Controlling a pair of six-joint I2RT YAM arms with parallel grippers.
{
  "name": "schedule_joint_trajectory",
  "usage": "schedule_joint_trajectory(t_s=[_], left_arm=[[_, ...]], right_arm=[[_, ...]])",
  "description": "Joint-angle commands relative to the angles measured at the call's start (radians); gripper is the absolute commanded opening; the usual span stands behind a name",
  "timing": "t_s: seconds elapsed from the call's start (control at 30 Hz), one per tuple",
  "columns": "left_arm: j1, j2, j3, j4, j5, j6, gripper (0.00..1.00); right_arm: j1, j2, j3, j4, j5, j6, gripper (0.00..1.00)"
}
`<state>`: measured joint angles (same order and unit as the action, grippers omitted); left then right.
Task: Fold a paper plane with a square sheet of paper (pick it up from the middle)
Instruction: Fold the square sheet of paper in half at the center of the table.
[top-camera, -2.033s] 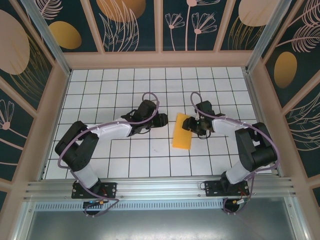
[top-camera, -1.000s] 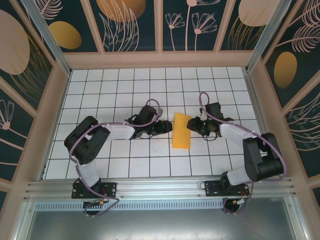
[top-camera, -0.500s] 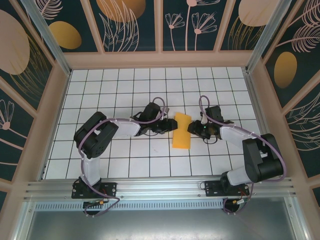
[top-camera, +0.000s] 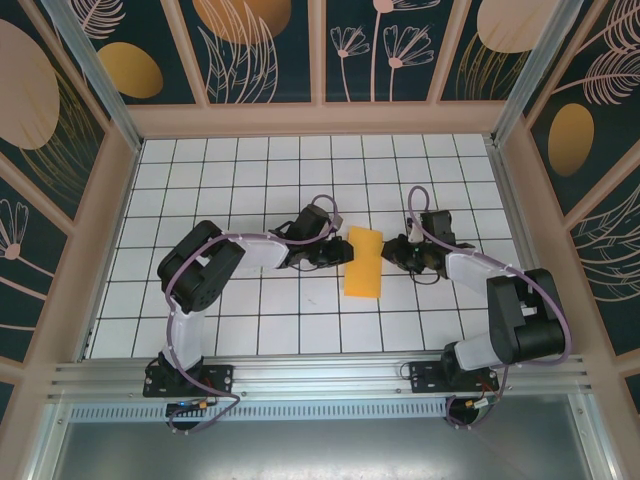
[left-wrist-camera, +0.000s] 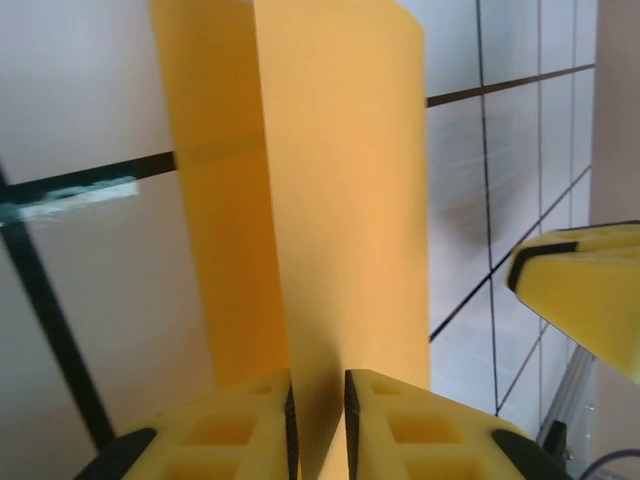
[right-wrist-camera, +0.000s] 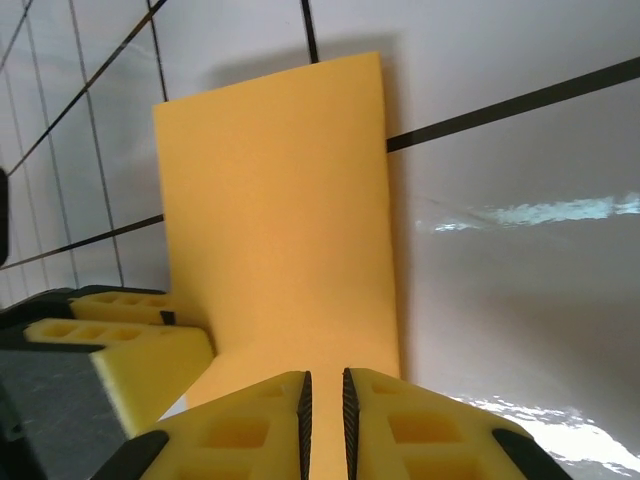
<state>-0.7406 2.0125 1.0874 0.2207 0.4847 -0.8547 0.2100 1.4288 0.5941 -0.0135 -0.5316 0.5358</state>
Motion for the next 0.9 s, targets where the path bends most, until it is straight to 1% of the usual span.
schedule_joint_trajectory(t_s=[0.0,0.1,0.3,0.5,0.6,0.7,0.87], left_arm=[[-0.006,0.023,0.03,-0.06,-0.036,0.054,0.19],[-0.009,0.038,0.046,-0.072,-0.031,0.066,0.18],[-0.016,0.058,0.073,-0.103,-0.03,0.093,0.18],[-0.017,0.06,0.075,-0.124,-0.041,0.103,0.19],[-0.017,0.061,0.078,-0.127,-0.042,0.104,0.19],[-0.017,0.064,0.084,-0.132,-0.04,0.108,0.19],[-0.017,0.071,0.094,-0.145,-0.041,0.118,0.19]], right_arm=[[-0.006,0.006,-0.024,0.085,-0.101,0.022,0.19],[-0.006,0.032,-0.032,0.123,-0.144,0.034,0.15],[-0.021,0.108,-0.045,0.205,-0.194,0.048,0.14],[-0.042,0.189,-0.046,0.204,-0.171,0.029,0.13],[-0.05,0.213,-0.044,0.164,-0.141,0.011,0.14],[-0.052,0.201,-0.03,0.125,-0.124,0.009,0.14],[-0.052,0.146,0.022,0.104,-0.148,0.007,0.15]])
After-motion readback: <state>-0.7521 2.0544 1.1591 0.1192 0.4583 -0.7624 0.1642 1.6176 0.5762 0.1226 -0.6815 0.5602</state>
